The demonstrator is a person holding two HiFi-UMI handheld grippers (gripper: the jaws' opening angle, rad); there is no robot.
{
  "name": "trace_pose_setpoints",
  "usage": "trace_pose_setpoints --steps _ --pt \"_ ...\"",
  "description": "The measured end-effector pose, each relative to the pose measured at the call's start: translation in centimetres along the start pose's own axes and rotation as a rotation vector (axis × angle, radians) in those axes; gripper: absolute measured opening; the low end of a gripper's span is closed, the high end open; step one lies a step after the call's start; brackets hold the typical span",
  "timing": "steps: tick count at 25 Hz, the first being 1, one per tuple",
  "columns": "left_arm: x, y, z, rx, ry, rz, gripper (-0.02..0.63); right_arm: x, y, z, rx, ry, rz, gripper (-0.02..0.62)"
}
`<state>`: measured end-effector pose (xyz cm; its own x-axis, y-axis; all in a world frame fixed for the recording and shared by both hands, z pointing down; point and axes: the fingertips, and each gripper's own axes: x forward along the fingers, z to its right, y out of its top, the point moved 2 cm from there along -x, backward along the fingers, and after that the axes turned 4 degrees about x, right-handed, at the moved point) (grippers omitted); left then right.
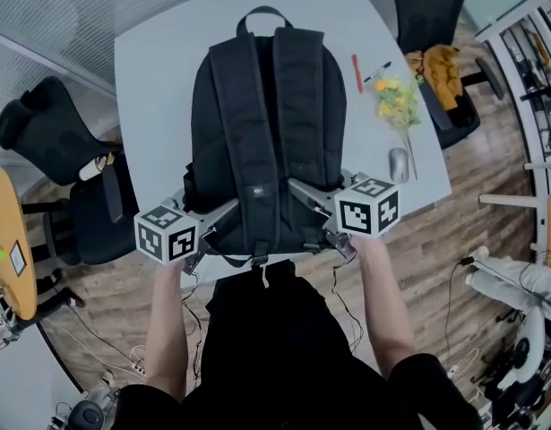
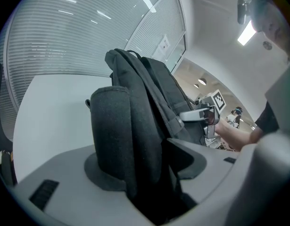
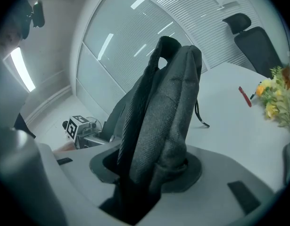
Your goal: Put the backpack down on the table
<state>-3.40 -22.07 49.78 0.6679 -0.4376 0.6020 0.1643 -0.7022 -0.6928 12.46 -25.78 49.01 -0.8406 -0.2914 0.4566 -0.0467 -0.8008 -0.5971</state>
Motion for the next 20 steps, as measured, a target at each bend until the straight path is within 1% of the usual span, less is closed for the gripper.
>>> trace_pose_setpoints --steps 15,20 --pt "5.0 2.7 -5.4 -0.026 -0.041 -0.048 0.252 3.4 3.4 5.5 0.055 -0.065 -0.032 0.199" --pt "6.9 2.8 -7.0 -0.051 -0.045 -0.057 0.252 4.7 4.1 7.6 0.061 -0.084 -0.058 0.201"
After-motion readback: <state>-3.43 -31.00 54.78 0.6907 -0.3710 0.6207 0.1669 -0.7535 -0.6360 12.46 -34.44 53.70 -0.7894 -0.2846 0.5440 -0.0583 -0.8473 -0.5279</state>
